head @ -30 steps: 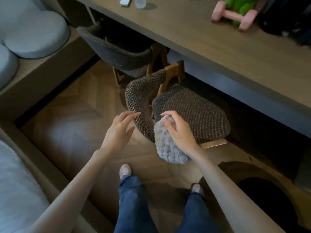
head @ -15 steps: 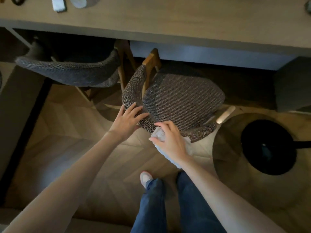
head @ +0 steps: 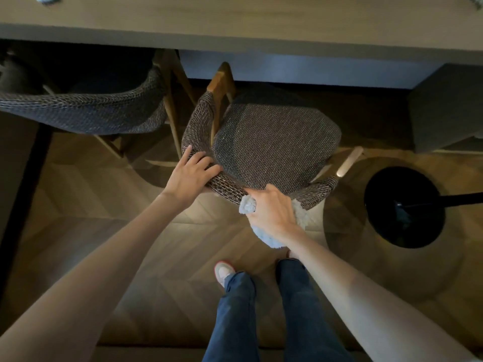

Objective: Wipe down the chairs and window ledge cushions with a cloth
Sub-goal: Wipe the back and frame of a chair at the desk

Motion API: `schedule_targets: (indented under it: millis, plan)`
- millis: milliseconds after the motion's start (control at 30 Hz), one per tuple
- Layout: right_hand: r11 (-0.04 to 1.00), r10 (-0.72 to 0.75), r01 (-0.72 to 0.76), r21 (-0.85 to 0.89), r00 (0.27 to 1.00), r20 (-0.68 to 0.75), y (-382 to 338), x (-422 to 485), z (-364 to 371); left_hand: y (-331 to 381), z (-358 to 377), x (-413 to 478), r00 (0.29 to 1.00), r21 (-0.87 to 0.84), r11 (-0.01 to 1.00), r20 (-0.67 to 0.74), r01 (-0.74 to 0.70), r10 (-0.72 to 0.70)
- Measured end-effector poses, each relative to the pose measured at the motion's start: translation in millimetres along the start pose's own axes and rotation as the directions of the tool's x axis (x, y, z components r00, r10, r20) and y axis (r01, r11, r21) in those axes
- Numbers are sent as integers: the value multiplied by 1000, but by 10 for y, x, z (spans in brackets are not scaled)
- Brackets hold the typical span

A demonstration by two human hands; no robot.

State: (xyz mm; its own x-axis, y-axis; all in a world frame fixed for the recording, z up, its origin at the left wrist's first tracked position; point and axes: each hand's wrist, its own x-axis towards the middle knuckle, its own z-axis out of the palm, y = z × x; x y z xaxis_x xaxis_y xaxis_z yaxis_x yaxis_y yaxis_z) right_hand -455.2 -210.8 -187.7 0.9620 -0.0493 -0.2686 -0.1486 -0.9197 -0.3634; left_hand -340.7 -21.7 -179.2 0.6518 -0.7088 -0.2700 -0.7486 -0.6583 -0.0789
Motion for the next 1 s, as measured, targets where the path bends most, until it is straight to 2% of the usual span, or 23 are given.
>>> schedule_targets:
  millis: [233, 367, 667, 867, 1000]
  plan:
    - [994, 107, -107, 9, 993, -49, 903, -71, -529, 679, -305, 522, 994, -151, 988, -102, 11, -27]
    - [990, 138, -138, 7, 988, -63, 1491, -108, -807, 1151, -432, 872, 991, -126, 991, -127, 34, -50]
    - [994, 105, -103, 26, 988, -114, 2606, -317, -1085, 2279, -407, 1460, 985, -108, 984, -88, 139, -148]
    - [999, 31, -37, -39, 991, -133, 2884, -319, -1121, 2375, -417, 1576, 989, -254, 963, -87, 96, -121]
    - [1000, 7, -11, -20, 988, -151, 2980, -270, -1127, 2401, -389, 1612, 969, -336, 936, -175, 108, -175]
